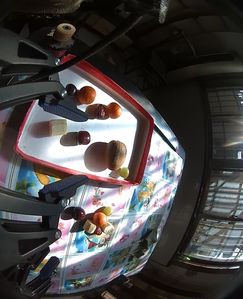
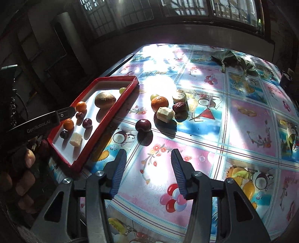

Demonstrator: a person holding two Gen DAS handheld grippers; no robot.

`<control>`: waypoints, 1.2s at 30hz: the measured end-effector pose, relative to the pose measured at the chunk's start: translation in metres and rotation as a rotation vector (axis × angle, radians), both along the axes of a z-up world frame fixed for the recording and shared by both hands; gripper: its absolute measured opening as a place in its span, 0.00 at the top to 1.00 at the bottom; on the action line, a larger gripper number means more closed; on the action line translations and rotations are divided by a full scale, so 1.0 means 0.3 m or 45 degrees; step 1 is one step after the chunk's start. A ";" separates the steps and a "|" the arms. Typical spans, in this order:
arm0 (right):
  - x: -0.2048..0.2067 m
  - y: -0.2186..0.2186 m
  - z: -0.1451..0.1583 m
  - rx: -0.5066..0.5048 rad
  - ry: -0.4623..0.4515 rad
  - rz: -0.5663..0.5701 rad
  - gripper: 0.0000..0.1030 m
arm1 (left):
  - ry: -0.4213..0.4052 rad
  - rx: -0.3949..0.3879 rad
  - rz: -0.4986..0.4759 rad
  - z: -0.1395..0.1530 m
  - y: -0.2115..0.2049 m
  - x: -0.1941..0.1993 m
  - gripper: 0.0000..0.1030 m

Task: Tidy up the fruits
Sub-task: 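Move both open tools back toward the fruit pile, then close the left tool on a dark plum while the right tool grips a cream cube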

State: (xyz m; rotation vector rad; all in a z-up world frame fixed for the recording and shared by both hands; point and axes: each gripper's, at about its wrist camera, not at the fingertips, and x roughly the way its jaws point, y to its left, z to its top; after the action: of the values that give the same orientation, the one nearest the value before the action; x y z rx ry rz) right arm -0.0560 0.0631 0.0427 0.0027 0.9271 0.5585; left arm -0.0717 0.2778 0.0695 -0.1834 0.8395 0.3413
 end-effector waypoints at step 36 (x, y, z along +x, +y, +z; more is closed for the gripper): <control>0.298 -0.025 -0.059 0.024 0.006 -0.109 0.55 | 0.180 -0.190 -0.265 -0.171 -0.243 0.138 0.42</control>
State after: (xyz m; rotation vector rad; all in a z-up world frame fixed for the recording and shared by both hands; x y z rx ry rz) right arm 0.0333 0.0557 0.0250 0.0605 0.9222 0.4878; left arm -0.0303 0.2050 0.0182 -0.2107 1.0156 0.0965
